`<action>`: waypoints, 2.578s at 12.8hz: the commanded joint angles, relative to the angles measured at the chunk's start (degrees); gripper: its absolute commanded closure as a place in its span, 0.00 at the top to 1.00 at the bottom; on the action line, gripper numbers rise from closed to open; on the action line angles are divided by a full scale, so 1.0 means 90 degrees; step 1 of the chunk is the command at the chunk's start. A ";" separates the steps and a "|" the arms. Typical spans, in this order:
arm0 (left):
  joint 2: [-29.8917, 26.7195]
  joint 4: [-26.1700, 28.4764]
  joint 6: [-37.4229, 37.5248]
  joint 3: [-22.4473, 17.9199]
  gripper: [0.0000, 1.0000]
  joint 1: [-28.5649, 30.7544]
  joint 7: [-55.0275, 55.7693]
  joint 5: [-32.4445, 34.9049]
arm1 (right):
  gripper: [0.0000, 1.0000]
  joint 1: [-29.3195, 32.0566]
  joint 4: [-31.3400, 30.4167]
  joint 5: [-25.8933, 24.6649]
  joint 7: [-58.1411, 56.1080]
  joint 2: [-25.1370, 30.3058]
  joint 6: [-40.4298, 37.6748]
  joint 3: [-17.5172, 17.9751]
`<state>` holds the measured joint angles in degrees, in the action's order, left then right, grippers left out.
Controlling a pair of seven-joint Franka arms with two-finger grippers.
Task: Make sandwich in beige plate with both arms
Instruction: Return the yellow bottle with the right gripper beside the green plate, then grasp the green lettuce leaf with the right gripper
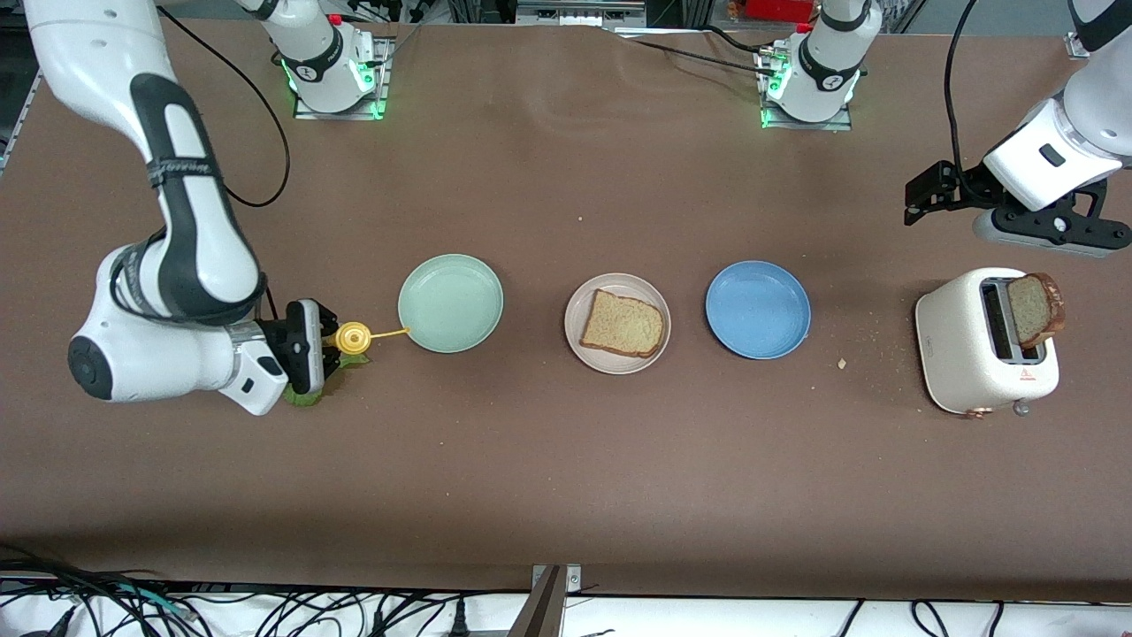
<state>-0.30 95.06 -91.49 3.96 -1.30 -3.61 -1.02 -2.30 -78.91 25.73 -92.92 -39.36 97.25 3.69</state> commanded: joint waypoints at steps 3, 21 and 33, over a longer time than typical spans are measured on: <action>0.0023 -0.0015 -0.0019 -0.0020 1.00 -0.0011 -0.0028 -0.0101 | 0.00 0.0294 -0.0400 0.0900 -0.1009 -0.0381 0.0024 0.0108; 0.0131 -0.0122 -0.0029 -0.0020 1.00 -0.0002 -0.0038 -0.0101 | 1.00 0.0519 -0.1525 0.1304 -0.2606 -0.0100 0.1147 -0.0019; 0.0140 -0.0181 -0.0029 -0.0020 1.00 -0.0021 -0.0028 -0.0101 | 0.93 0.0490 -0.2022 -0.0652 -0.2634 -0.0020 0.3344 0.0010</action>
<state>0.48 94.71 -91.99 3.96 -1.30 -3.62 -1.02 1.88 -95.02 20.87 -115.95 -39.61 124.73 3.27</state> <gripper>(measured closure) 0.000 0.009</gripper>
